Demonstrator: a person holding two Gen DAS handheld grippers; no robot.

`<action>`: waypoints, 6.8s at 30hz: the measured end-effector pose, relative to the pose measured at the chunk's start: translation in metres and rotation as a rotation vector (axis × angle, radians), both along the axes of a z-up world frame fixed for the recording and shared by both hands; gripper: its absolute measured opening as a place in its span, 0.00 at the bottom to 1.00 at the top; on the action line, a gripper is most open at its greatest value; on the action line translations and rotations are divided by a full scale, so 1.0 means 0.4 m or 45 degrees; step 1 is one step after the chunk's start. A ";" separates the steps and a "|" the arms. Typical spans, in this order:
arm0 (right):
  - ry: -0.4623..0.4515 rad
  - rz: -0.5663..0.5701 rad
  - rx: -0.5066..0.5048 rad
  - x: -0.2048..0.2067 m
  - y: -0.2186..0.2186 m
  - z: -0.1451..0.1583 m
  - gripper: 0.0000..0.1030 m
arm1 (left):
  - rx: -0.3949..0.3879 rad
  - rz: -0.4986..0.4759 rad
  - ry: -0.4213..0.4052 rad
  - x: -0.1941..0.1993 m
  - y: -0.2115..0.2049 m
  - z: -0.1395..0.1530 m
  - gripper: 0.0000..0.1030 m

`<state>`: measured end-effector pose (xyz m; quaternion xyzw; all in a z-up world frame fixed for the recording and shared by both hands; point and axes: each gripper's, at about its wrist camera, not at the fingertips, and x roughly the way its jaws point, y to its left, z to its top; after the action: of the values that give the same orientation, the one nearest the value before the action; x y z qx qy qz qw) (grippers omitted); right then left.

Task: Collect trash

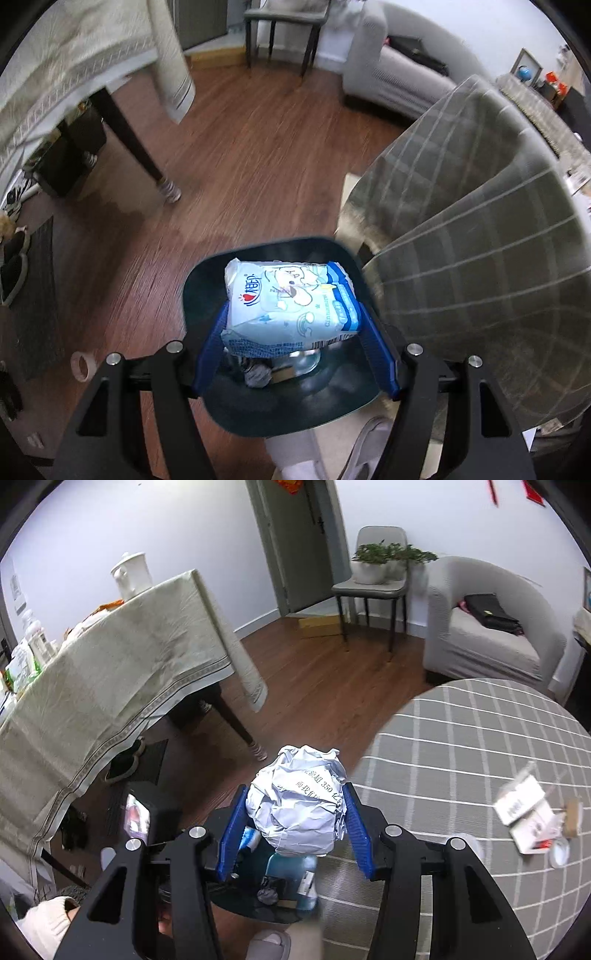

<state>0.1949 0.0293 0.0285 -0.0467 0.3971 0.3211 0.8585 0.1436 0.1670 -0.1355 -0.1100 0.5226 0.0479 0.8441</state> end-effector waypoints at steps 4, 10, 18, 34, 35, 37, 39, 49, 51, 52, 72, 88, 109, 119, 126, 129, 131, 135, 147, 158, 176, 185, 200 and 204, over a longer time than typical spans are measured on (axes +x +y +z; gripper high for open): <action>0.019 0.037 -0.022 -0.004 0.046 -0.011 0.50 | 0.003 0.008 0.059 -0.015 0.024 -0.047 0.68; 0.052 0.075 -0.051 -0.002 0.096 -0.033 0.50 | -0.011 0.018 0.146 -0.027 0.053 -0.109 0.68; 0.096 0.116 -0.097 -0.003 0.151 -0.065 0.50 | -0.015 -0.041 0.219 -0.034 0.057 -0.148 0.73; 0.171 0.142 -0.208 0.009 0.214 -0.141 0.50 | -0.008 -0.005 0.018 -0.070 0.135 -0.041 0.75; 0.179 0.143 -0.217 0.009 0.217 -0.150 0.50 | 0.010 -0.004 -0.009 -0.074 0.140 -0.026 0.74; 0.203 0.144 -0.238 0.009 0.224 -0.171 0.50 | 0.018 0.003 -0.041 -0.079 0.151 -0.003 0.72; 0.214 0.149 -0.257 0.010 0.230 -0.185 0.50 | 0.020 0.017 -0.074 -0.084 0.166 0.021 0.69; 0.272 0.241 -0.475 -0.017 0.280 -0.335 0.50 | 0.002 0.067 -0.231 -0.105 0.213 0.129 0.63; 0.306 0.255 -0.492 -0.018 0.284 -0.368 0.50 | 0.007 0.071 -0.254 -0.106 0.214 0.145 0.60; 0.315 0.258 -0.502 -0.018 0.286 -0.380 0.50 | 0.004 0.071 -0.263 -0.107 0.215 0.151 0.58; 0.324 0.313 -0.543 -0.024 0.285 -0.412 0.58 | -0.092 0.106 -0.480 -0.124 0.212 0.296 0.41; 0.002 0.203 -0.257 -0.043 0.163 -0.094 0.52 | -0.024 0.063 -0.643 -0.133 0.146 0.431 0.42; -0.212 -0.082 -0.192 0.000 -0.171 0.034 0.52 | -0.032 -0.158 -0.643 -0.041 -0.103 0.434 0.50; -0.217 -0.237 -0.194 0.019 -0.334 0.039 0.52 | -0.014 -0.305 -0.598 0.018 -0.269 0.394 0.56; -0.235 -0.340 -0.189 0.022 -0.433 0.033 0.52 | -0.066 -0.383 -0.538 0.065 -0.368 0.355 0.61; -0.241 -0.400 -0.169 0.024 -0.480 0.038 0.52 | -0.077 -0.425 -0.528 0.078 -0.405 0.342 0.64; -0.234 -0.458 -0.159 0.030 -0.521 0.037 0.57 | -0.071 -0.451 -0.513 0.086 -0.435 0.327 0.64; -0.188 -0.535 -0.139 0.040 -0.588 0.019 0.59 | -0.045 -0.489 -0.481 0.102 -0.482 0.300 0.64; -0.041 -0.606 -0.007 0.097 -0.655 -0.020 0.63 | 0.008 -0.525 -0.409 0.143 -0.561 0.252 0.56; 0.140 -0.670 0.227 0.166 -0.685 -0.062 0.63 | 0.025 -0.521 -0.415 0.157 -0.584 0.245 0.41; 0.164 -0.702 0.148 0.242 -0.649 -0.103 0.42 | -0.072 -0.488 -0.442 0.145 -0.538 0.279 0.41; 0.081 -0.680 0.115 0.217 -0.623 -0.055 0.41 | -0.114 -0.454 -0.456 0.134 -0.487 0.298 0.41; -0.095 -0.418 -0.014 0.130 -0.414 0.017 0.28 | -0.083 -0.321 -0.460 0.097 -0.348 0.333 0.41; -0.113 -0.383 -0.090 0.122 -0.369 0.019 0.15 | -0.074 -0.282 -0.429 0.084 -0.303 0.320 0.41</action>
<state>0.2438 -0.1182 0.0362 -0.0312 0.3723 0.1725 0.9114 0.1772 0.0459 -0.0077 -0.0826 0.3842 -0.0794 0.9161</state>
